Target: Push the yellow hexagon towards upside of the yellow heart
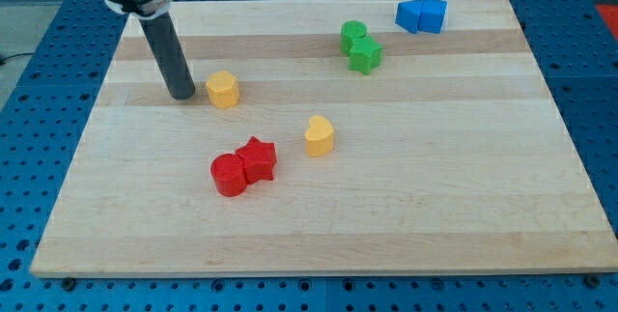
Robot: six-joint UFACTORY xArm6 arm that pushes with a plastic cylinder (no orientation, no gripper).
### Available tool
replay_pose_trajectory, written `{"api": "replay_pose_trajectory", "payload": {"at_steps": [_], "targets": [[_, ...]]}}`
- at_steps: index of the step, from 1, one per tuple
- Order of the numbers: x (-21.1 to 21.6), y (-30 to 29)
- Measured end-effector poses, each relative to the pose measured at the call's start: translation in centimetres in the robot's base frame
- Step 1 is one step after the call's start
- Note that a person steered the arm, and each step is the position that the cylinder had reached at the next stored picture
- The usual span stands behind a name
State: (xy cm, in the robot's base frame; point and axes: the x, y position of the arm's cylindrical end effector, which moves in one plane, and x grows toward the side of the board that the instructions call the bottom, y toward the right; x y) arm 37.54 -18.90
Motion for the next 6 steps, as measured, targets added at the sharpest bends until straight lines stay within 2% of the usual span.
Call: {"api": "replay_pose_trajectory", "payload": {"at_steps": [2,4,6], "targets": [[0.9,9.0],[5.2,12.4],[6.5,16.8]]}}
